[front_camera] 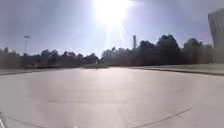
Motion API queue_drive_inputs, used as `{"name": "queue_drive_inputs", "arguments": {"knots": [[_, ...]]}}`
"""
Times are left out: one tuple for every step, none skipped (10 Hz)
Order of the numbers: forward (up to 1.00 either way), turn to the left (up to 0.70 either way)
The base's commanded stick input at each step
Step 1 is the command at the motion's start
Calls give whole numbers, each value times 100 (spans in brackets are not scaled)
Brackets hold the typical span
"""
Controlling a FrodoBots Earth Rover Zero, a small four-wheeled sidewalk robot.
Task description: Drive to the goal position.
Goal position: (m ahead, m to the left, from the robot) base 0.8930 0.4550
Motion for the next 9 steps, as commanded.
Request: {"name": "queue_drive_inputs", "arguments": {"knots": [[70,-1],[70,-1],[70,-1],[70,-1],[70,-1],[70,-1],[70,-1],[70,-1],[70,-1]]}}
